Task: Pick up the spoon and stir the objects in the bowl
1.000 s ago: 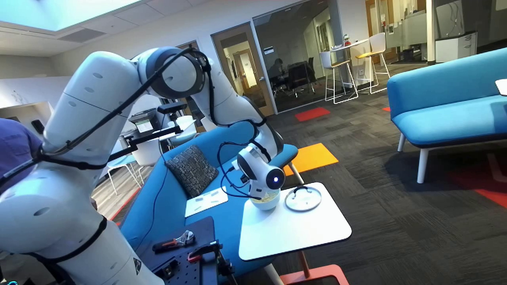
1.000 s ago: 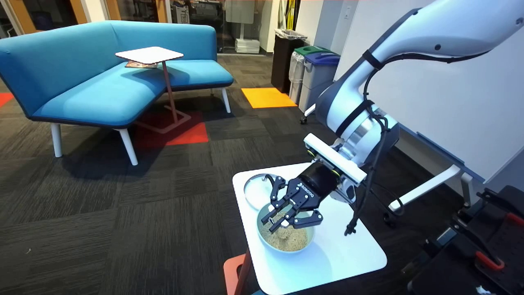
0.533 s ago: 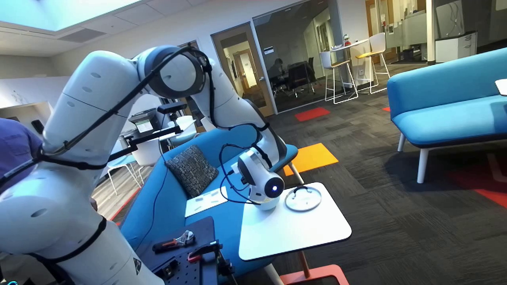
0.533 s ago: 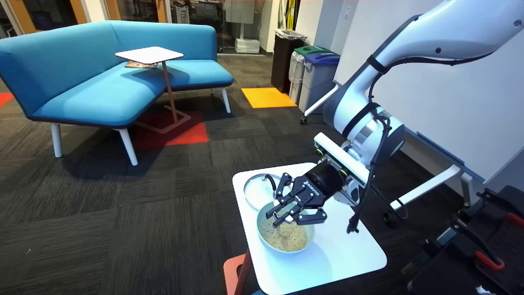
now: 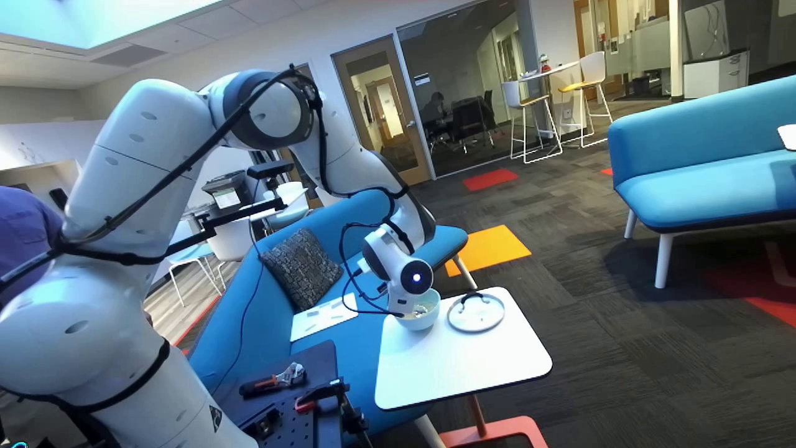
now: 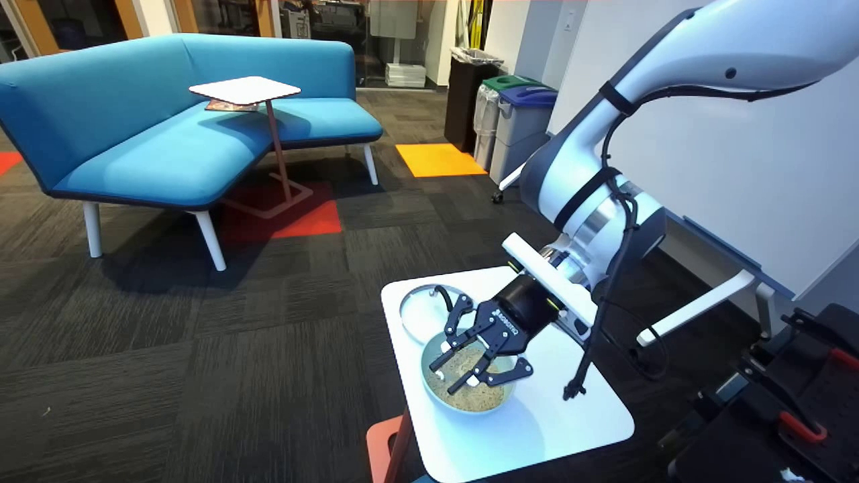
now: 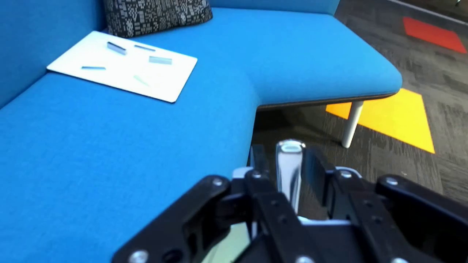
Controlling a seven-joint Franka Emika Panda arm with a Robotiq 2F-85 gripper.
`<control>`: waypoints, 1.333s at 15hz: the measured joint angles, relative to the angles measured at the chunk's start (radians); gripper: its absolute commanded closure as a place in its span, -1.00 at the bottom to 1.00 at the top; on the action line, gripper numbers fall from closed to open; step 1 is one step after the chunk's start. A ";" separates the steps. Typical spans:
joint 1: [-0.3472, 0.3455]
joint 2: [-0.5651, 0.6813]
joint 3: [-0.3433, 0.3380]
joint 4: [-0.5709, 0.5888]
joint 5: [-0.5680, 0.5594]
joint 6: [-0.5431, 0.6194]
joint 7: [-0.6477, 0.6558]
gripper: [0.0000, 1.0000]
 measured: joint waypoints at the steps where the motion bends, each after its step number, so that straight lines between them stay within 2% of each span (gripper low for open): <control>1: 0.018 -0.009 0.000 0.000 0.000 0.041 0.003 -0.50; 4: 0.060 -0.038 0.002 0.000 0.000 0.157 0.019 -0.94; 5: 0.071 -0.050 0.003 -0.002 0.000 0.195 0.022 -1.00; 12: 0.140 -0.177 0.023 -0.063 -0.034 0.520 0.083 -1.00; 17: 0.190 -0.326 0.095 -0.176 -0.120 0.772 0.248 -1.00; 20: 0.211 -0.394 0.134 -0.247 -0.194 0.863 0.374 -1.00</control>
